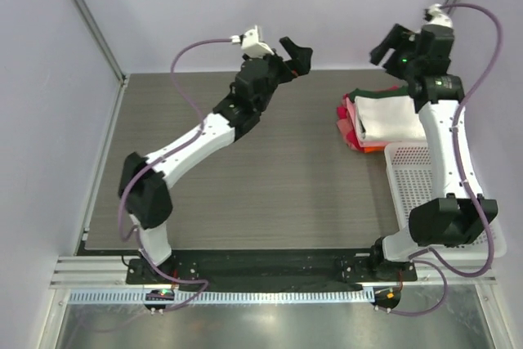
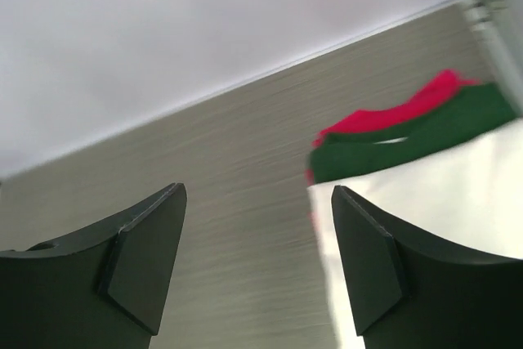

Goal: Fold and stack the t-shirts
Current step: Reset both grippers

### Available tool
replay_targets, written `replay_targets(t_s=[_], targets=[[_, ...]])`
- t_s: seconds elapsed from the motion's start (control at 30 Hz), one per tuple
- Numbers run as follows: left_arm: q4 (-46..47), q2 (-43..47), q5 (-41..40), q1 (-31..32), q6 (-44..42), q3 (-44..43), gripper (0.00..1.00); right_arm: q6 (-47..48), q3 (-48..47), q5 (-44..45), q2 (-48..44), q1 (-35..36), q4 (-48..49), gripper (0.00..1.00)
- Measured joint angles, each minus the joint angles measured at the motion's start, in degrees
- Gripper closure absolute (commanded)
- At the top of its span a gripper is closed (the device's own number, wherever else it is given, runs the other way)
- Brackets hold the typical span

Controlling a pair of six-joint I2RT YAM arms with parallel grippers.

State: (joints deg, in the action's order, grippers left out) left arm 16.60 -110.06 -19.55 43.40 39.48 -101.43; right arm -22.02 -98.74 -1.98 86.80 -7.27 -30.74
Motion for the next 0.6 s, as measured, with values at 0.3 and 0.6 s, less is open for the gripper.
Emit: replay_targets(t_s=[0.3,0.6], targets=[[-11.67,34.01,-0.46,-9.73,2.91,39.93,0.0,0.9,24.59,3.61,-6.6,26.6,6.6,0.19],[-17.73,60.15,-1.92,-10.12,0.98,74.4,0.0,3.72,52.59,21.05,-15.67,52.06,23.28,0.15]])
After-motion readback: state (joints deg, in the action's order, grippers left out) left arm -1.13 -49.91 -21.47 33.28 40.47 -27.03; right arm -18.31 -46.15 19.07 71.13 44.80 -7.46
